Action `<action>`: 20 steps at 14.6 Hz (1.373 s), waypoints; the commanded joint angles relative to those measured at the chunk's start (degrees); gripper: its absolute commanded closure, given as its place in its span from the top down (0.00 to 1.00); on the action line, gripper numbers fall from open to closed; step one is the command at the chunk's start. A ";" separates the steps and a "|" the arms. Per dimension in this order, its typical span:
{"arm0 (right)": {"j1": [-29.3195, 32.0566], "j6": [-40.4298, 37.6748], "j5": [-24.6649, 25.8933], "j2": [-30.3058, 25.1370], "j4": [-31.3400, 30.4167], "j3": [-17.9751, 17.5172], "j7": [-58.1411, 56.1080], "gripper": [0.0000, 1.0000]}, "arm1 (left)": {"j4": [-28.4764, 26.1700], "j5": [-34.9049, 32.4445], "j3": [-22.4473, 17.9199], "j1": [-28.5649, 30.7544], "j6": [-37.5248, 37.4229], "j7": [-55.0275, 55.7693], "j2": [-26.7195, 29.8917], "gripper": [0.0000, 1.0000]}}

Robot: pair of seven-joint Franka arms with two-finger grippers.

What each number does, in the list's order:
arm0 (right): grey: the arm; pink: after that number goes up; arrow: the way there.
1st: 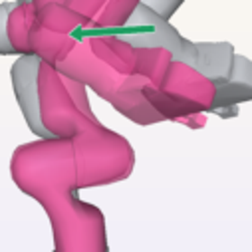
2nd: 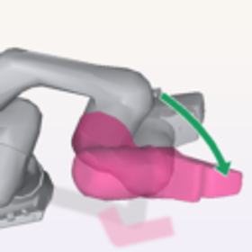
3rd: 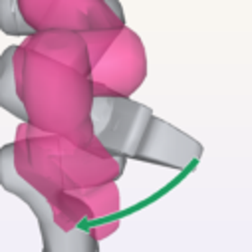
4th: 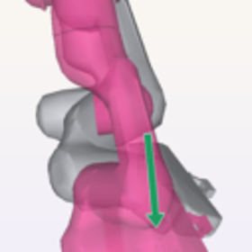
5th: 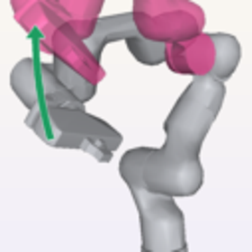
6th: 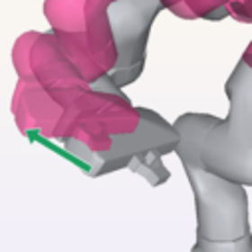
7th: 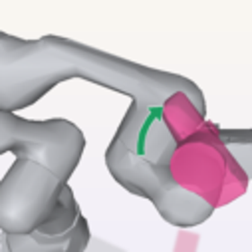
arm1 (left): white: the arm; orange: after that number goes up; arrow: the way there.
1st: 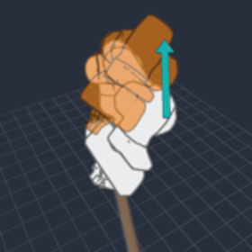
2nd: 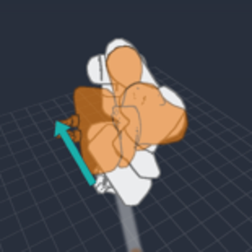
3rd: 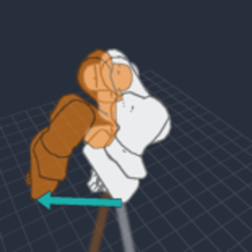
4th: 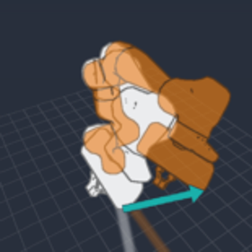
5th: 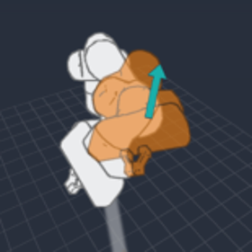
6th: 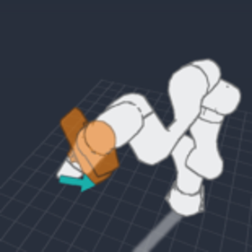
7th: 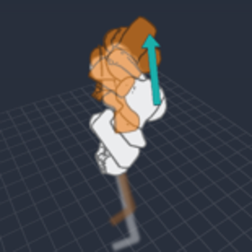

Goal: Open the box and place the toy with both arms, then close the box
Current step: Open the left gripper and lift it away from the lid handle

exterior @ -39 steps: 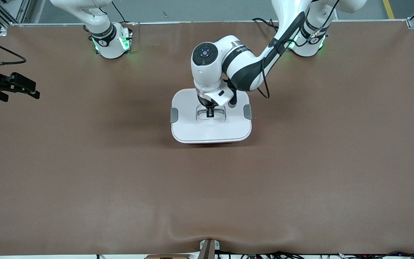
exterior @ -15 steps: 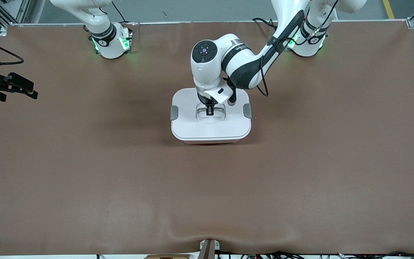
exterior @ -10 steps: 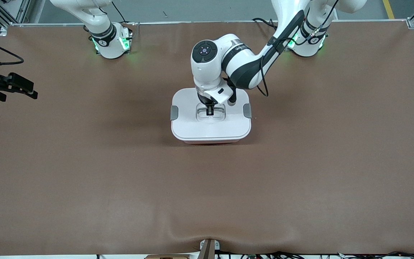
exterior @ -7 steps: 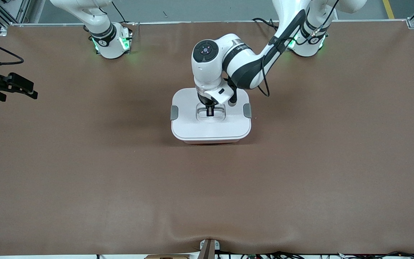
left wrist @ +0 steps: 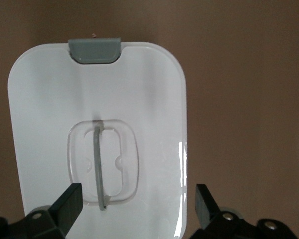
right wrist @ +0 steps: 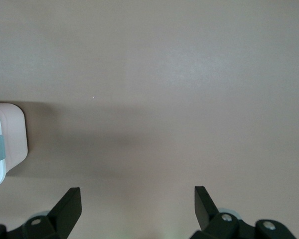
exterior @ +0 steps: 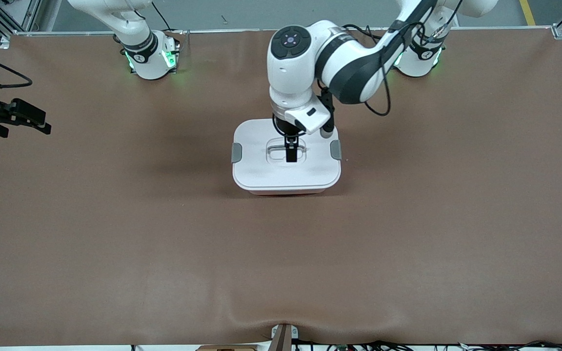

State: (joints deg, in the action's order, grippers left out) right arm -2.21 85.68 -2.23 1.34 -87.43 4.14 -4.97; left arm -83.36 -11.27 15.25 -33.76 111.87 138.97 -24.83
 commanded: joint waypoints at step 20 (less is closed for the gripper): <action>2.03 -1.83 0.65 -0.28 1.21 -0.36 4.09 1.00 | 0.39 2.56 0.93 29.19 -4.36 -61.14 8.65 1.00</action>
State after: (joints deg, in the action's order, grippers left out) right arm -0.67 84.65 -2.17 1.31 -86.80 4.56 -2.32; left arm -82.52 -10.81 15.72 -6.73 110.34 84.69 -18.59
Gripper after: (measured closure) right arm 0.000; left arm 0.000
